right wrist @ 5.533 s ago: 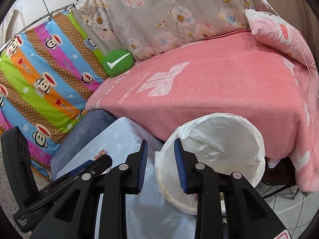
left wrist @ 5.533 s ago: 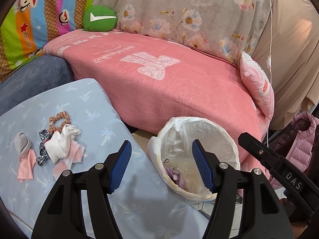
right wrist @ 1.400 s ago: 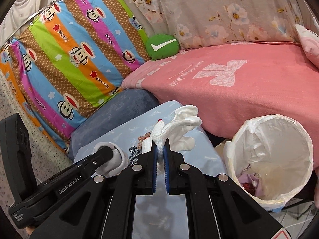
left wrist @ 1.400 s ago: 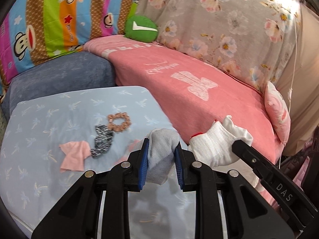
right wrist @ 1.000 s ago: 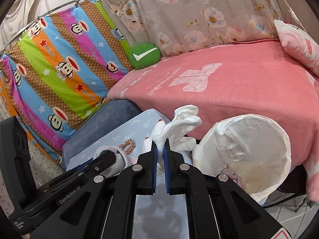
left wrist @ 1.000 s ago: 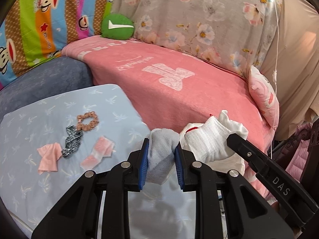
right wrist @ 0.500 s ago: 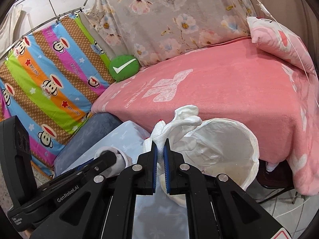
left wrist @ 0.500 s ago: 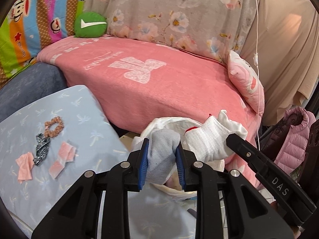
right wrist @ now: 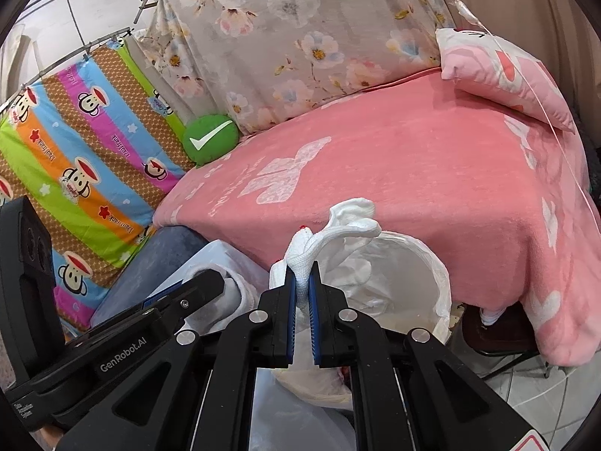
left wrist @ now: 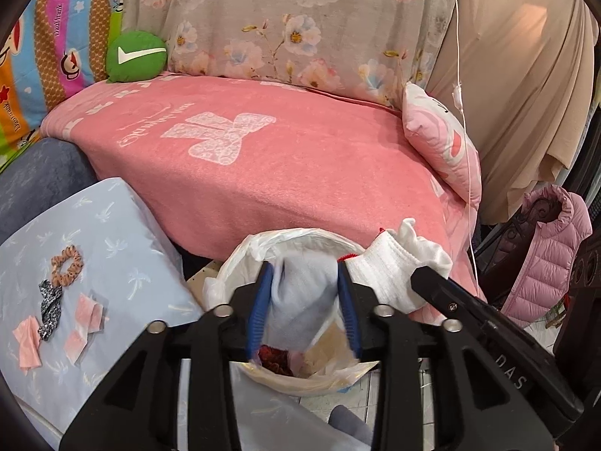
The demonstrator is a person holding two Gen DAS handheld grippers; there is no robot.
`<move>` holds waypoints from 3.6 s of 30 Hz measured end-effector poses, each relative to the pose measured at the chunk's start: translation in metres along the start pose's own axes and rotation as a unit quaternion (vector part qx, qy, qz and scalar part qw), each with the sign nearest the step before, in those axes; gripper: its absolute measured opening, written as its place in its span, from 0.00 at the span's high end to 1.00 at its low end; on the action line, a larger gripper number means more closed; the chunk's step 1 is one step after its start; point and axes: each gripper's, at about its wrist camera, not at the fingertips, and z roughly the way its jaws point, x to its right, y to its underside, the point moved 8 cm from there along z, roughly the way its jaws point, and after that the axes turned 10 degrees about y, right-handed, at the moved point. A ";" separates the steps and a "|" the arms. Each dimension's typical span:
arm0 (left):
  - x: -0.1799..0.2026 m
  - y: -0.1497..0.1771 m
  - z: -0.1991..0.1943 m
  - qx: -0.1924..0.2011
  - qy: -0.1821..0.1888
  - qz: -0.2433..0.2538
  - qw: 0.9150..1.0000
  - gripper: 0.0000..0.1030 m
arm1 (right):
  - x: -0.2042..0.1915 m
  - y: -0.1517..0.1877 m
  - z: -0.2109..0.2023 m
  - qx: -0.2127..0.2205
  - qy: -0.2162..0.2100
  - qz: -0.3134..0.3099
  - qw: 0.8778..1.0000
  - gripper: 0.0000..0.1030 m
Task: Collect trash
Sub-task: 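Open both tools to drop the sock and glove into the bin, then move both tools back over the remaining items on the table, then grasp the clear plastic bag with the right tool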
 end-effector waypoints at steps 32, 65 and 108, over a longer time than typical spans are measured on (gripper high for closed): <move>-0.059 0.006 -0.028 0.026 -0.066 -0.040 0.997 0.25 | -0.049 0.013 0.020 -0.025 -0.013 -0.029 0.999 0.80; -0.196 0.070 -0.122 0.051 -0.167 -0.156 0.972 0.24 | -0.201 0.106 0.042 -0.091 -0.073 -0.158 0.980 0.70; -0.362 0.152 -0.121 -0.016 -0.231 -0.268 0.935 0.81 | -0.288 0.214 0.191 -0.205 -0.039 -0.215 0.954 0.81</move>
